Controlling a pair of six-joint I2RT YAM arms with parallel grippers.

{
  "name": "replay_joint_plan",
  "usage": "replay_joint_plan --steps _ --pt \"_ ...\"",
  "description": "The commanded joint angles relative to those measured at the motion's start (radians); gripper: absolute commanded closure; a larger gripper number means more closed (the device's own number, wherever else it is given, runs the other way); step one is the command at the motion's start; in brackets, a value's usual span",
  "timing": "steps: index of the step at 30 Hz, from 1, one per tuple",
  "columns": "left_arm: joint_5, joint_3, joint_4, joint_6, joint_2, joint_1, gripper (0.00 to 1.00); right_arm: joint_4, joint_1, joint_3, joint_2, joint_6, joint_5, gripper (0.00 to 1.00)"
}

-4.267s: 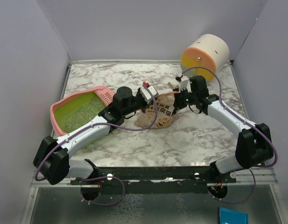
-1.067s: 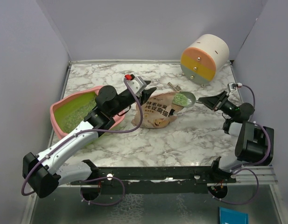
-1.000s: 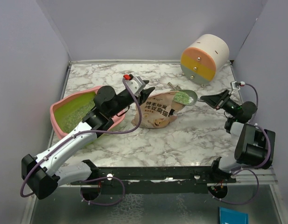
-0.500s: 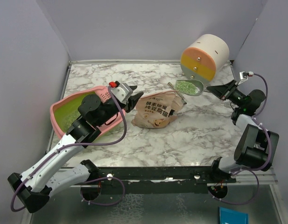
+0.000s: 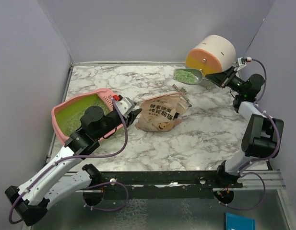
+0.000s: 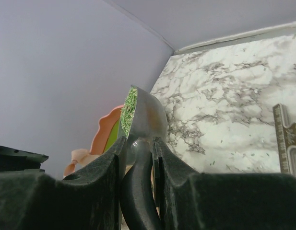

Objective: Fill the litter box with clean litter

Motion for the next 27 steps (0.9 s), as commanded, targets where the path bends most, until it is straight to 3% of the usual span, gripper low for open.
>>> replay_joint_plan --steps 1,10,20,27 --pt "0.005 -0.001 -0.024 0.003 -0.044 -0.001 0.64 -0.047 0.12 0.147 0.081 -0.021 0.092 0.99" --pt "-0.005 0.059 -0.07 -0.019 -0.07 -0.001 0.64 -0.239 0.434 0.544 0.316 -0.118 0.165 0.99" --pt "-0.034 0.103 -0.143 -0.04 -0.104 -0.001 0.66 -0.715 0.773 1.09 0.559 -0.412 0.231 0.99" --pt "-0.032 0.108 -0.198 -0.055 -0.135 -0.001 0.66 -0.904 0.93 1.318 0.664 -0.584 0.265 0.99"
